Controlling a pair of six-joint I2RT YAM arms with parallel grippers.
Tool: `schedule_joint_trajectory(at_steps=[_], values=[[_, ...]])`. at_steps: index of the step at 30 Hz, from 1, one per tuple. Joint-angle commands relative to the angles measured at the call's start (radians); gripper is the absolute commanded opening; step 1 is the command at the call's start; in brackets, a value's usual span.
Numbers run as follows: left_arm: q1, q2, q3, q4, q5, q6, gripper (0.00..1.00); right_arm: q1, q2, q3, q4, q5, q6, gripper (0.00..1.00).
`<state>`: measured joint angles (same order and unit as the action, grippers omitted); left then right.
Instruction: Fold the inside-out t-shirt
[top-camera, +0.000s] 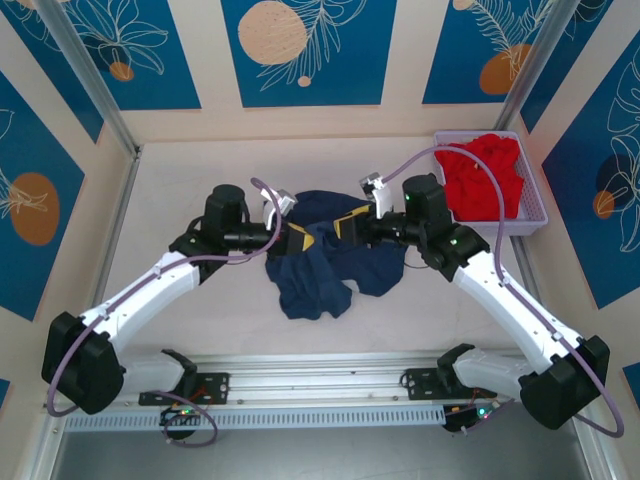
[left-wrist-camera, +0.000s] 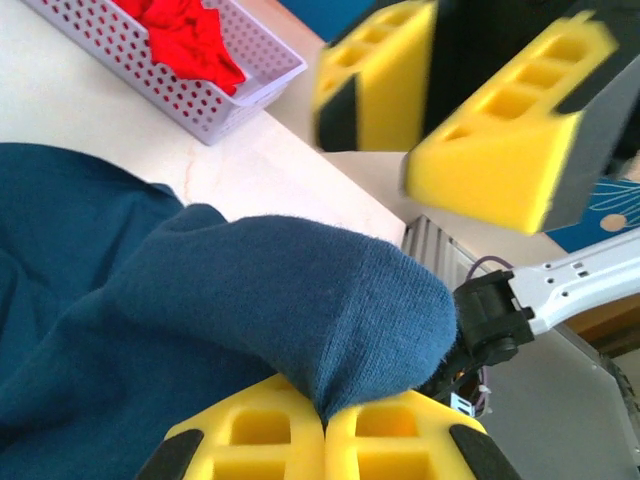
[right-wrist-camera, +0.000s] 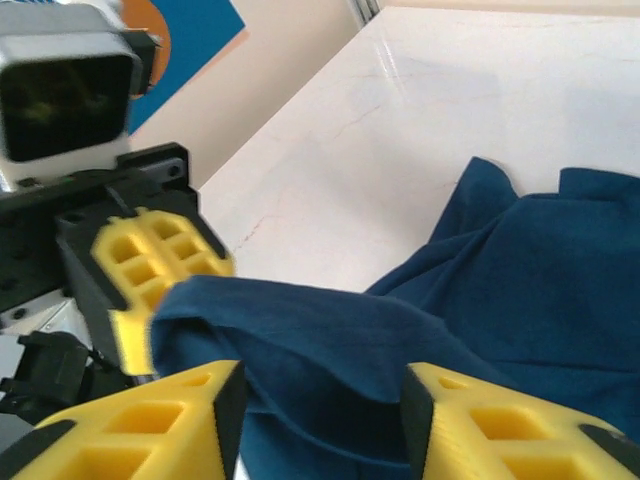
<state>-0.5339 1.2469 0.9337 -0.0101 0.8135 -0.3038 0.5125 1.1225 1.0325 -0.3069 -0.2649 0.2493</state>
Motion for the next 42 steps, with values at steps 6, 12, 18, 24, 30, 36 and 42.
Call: schedule_joint_trajectory(at_steps=[6, 12, 18, 24, 30, 36, 42], values=[[0.012, -0.021, -0.002, 0.040, 0.067, 0.010, 0.00, 0.000, 0.046, -0.031, 0.018, -0.031, -0.122, 0.54], [0.012, -0.023, -0.004, 0.035, 0.066, 0.011, 0.00, 0.004, 0.093, -0.004, 0.045, -0.080, -0.127, 0.42], [0.015, -0.027, -0.017, 0.005, 0.010, 0.029, 0.00, -0.003, 0.059, 0.012, 0.007, -0.141, -0.118, 0.00], [0.018, -0.003, -0.025, -0.023, -0.036, 0.049, 0.01, -0.050, 0.003, 0.020, -0.028, -0.276, -0.031, 0.00], [0.018, 0.014, -0.004, -0.102, -0.118, 0.098, 0.24, -0.084, 0.005, 0.027, -0.025, -0.353, 0.074, 0.00], [0.015, -0.031, 0.013, -0.207, -0.212, 0.150, 0.46, -0.085, 0.065, 0.064, -0.033, -0.391, 0.151, 0.00], [-0.055, -0.120, 0.081, -0.366, -0.354, 0.187, 0.59, -0.081, 0.091, 0.093, -0.047, -0.371, 0.178, 0.00]])
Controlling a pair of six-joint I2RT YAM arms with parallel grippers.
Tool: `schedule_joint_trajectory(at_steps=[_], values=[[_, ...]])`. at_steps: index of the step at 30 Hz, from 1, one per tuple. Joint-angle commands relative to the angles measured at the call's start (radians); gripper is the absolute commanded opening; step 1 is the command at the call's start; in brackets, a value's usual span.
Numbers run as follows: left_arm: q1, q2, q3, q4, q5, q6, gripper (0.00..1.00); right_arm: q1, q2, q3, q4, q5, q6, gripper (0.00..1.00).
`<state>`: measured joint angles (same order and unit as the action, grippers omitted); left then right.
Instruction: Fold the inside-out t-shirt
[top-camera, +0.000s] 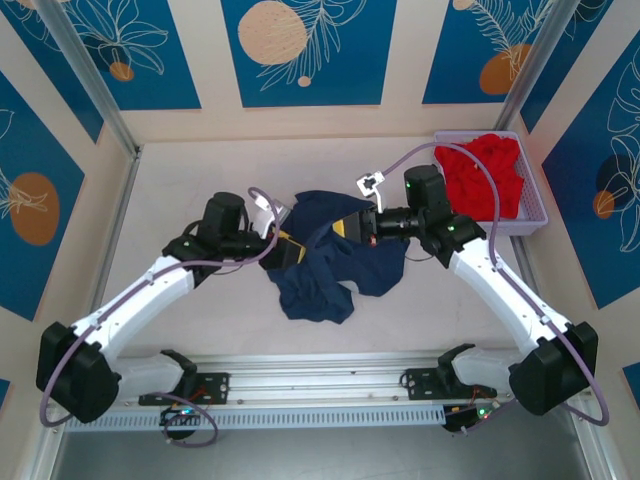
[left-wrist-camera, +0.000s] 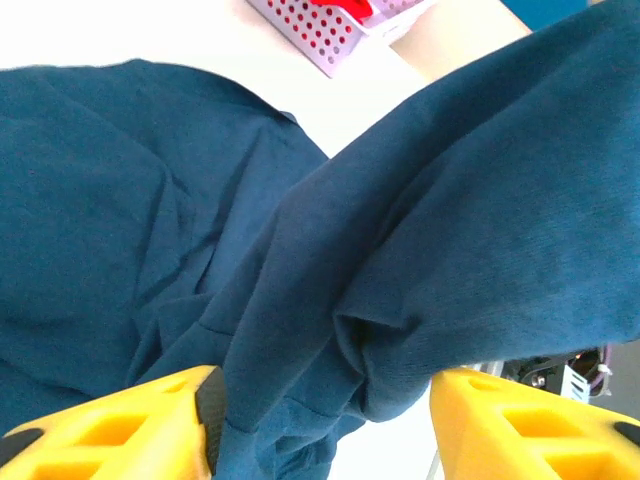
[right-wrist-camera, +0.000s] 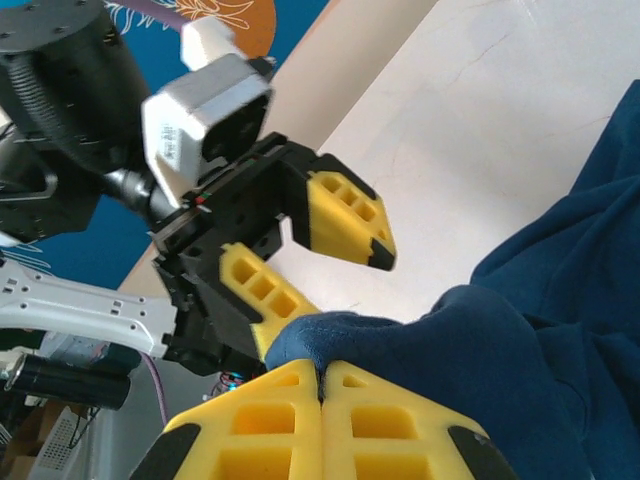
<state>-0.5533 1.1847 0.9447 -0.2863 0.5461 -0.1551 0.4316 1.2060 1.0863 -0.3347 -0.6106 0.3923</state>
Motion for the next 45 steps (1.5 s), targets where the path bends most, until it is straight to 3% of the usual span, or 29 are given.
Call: schedule_joint_trajectory(at_steps=[1, 6, 9, 17, 20, 24, 27, 31, 39, 45], values=[[-0.054, -0.066, 0.089, -0.112, -0.116, 0.037, 0.61, 0.001, 0.012, 0.040, -0.020, -0.022, 0.037, 0.00], [-0.156, -0.032, 0.215, -0.214, -0.309, 0.006, 0.69, 0.008, 0.022, 0.046, -0.020, -0.009, 0.040, 0.00], [-0.213, 0.025, 0.288, -0.257, -0.364, -0.004, 0.72, 0.010, 0.022, 0.047, -0.026, 0.003, 0.040, 0.00], [-0.346, 0.141, 0.401, -0.304, -0.575, -0.083, 0.73, 0.012, 0.026, 0.043, -0.023, 0.021, 0.054, 0.00], [-0.349, 0.158, 0.392, -0.304, -0.652, -0.110, 0.67, 0.012, 0.025, 0.043, -0.024, 0.027, 0.054, 0.00], [-0.350, 0.171, 0.390, -0.293, -0.672, -0.109, 0.41, 0.012, 0.020, 0.046, -0.043, 0.039, 0.041, 0.00], [-0.339, 0.155, 0.371, -0.266, -0.617, -0.087, 0.23, 0.010, 0.013, 0.049, -0.069, 0.064, 0.008, 0.00], [-0.257, 0.113, 0.295, -0.181, -0.362, -0.087, 0.01, 0.009, 0.006, 0.071, -0.114, 0.102, -0.053, 0.00], [-0.093, 0.029, 0.119, 0.114, 0.159, -0.105, 0.00, 0.009, 0.001, 0.096, -0.134, 0.123, -0.115, 0.00], [-0.059, -0.006, 0.035, 0.348, 0.345, -0.201, 0.00, 0.040, 0.065, 0.193, -0.277, 0.402, -0.132, 0.15]])
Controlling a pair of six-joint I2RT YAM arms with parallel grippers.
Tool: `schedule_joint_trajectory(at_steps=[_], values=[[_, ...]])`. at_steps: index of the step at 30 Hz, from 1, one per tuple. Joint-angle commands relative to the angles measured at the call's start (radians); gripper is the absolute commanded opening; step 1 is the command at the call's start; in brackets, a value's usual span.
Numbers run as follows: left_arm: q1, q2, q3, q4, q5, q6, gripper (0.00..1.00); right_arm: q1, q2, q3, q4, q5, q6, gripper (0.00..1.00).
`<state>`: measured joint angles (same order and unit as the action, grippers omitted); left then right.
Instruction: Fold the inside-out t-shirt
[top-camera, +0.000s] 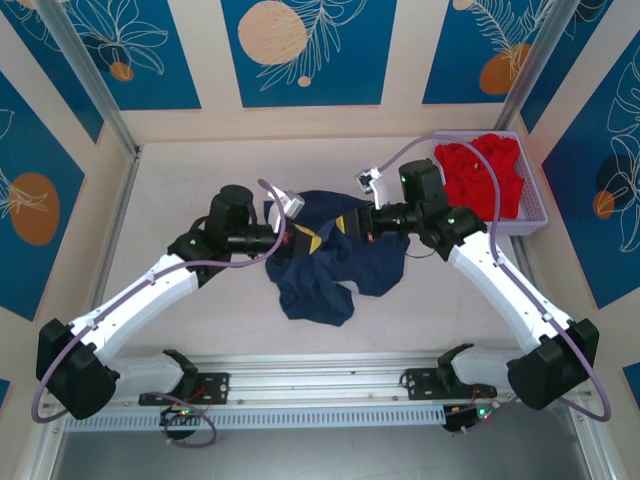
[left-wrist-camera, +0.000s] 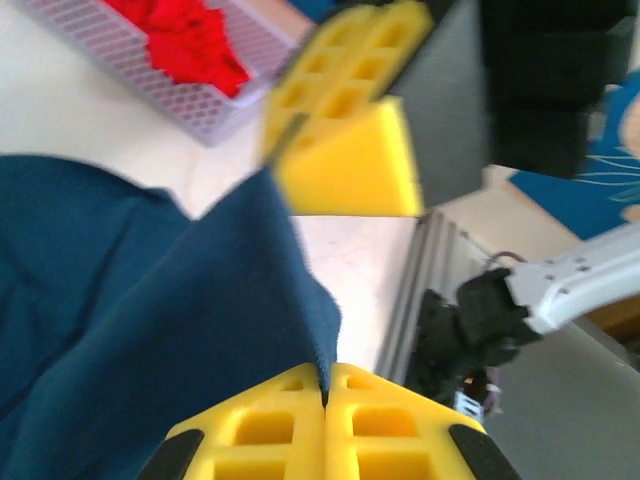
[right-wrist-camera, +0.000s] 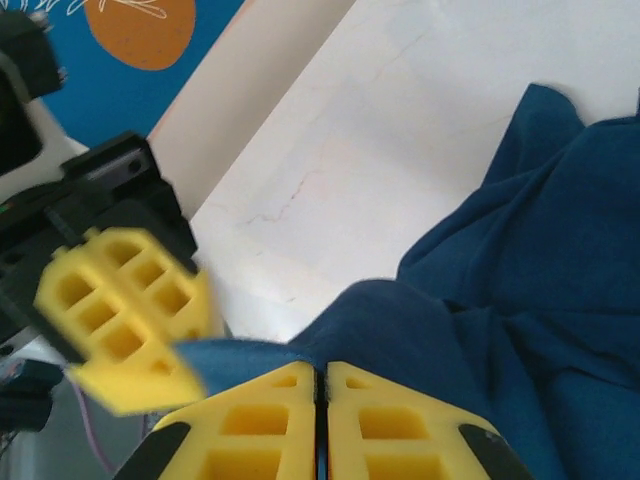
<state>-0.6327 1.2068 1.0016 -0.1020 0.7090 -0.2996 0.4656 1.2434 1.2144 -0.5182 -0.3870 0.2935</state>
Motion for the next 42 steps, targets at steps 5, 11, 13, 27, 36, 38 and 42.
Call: schedule_joint_trajectory(at_steps=[5, 11, 13, 27, 36, 38, 42], values=[[0.039, -0.006, -0.012, 0.166, 0.154, -0.100, 0.00, 0.015, -0.002, 0.071, -0.139, 0.231, -0.085, 0.26], [0.053, 0.006, -0.014, 0.177, 0.109, -0.140, 0.00, 0.002, -0.145, -0.061, -0.022, -0.036, -0.150, 0.36], [0.054, 0.004, -0.018, 0.189, 0.112, -0.152, 0.00, 0.003, -0.175, -0.116, 0.044, -0.150, -0.151, 0.37], [0.058, -0.002, -0.032, 0.176, 0.118, -0.150, 0.00, 0.019, -0.098, -0.217, 0.372, -0.295, -0.003, 0.38], [0.057, -0.002, -0.031, 0.166, 0.121, -0.141, 0.00, 0.022, -0.070, -0.210, 0.418, -0.322, 0.018, 0.34], [0.057, -0.001, -0.032, 0.167, 0.124, -0.141, 0.00, 0.023, -0.066, -0.207, 0.418, -0.320, 0.022, 0.31], [0.058, -0.002, -0.035, 0.169, 0.125, -0.139, 0.00, 0.027, -0.055, -0.195, 0.416, -0.311, 0.027, 0.26]])
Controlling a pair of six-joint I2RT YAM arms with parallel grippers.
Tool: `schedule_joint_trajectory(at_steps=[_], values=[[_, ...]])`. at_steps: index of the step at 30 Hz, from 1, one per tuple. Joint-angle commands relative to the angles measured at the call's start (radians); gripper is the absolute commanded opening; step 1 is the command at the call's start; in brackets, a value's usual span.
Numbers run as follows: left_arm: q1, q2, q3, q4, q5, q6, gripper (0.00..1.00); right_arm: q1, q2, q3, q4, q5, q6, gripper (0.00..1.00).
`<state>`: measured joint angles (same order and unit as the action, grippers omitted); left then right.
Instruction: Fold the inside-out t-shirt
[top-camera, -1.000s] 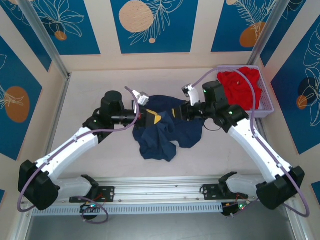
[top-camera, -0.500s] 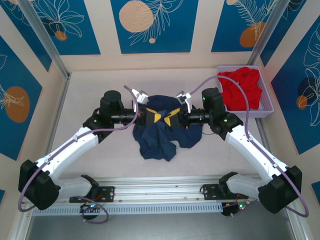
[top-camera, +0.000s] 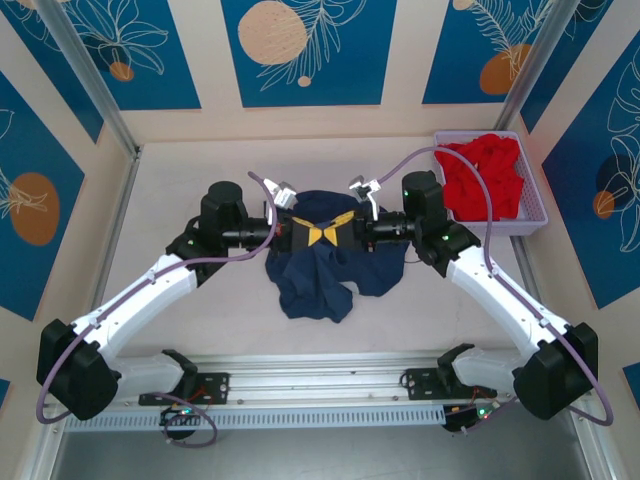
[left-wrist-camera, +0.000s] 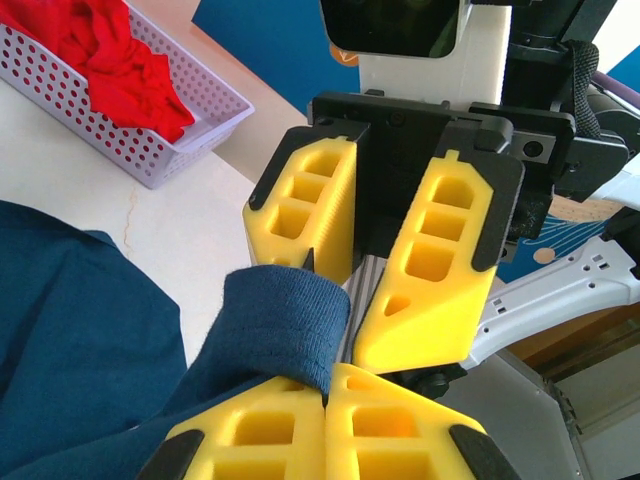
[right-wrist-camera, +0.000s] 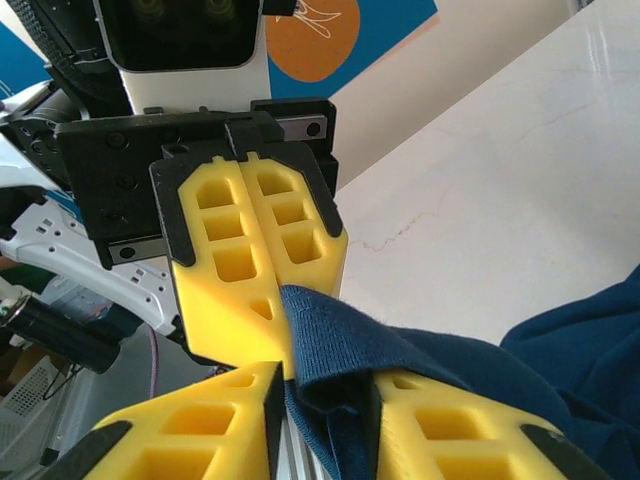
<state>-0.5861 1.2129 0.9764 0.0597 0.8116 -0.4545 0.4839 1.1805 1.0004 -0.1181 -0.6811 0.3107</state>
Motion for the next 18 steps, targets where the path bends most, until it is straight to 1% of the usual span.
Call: schedule_joint_trajectory(at_steps=[1, 6, 7, 8, 10, 12, 15, 18], values=[[0.011, -0.009, -0.011, 0.005, 0.021, 0.019, 0.00, 0.009, 0.008, 0.019, 0.021, -0.016, 0.015, 0.23], [0.011, -0.007, -0.012, -0.033, 0.004, 0.053, 0.00, 0.009, 0.003, 0.022, 0.039, -0.009, 0.062, 0.02], [0.011, -0.009, -0.009, -0.055, -0.007, 0.070, 0.00, 0.009, 0.001, 0.021, 0.043, -0.010, 0.075, 0.00], [0.011, -0.010, -0.006, -0.087, -0.024, 0.094, 0.00, 0.008, 0.001, 0.018, 0.053, -0.013, 0.096, 0.00], [0.011, -0.022, 0.001, -0.148, -0.061, 0.143, 0.11, 0.009, 0.001, 0.014, 0.072, -0.026, 0.134, 0.00], [0.011, -0.036, 0.009, -0.217, -0.105, 0.199, 0.25, 0.012, 0.001, 0.015, 0.072, -0.029, 0.153, 0.00], [0.010, -0.059, 0.017, -0.291, -0.142, 0.258, 0.39, 0.014, 0.001, 0.026, 0.046, -0.022, 0.155, 0.00], [0.006, -0.075, 0.031, -0.354, -0.165, 0.301, 0.48, 0.015, 0.001, 0.046, 0.003, -0.017, 0.145, 0.00]])
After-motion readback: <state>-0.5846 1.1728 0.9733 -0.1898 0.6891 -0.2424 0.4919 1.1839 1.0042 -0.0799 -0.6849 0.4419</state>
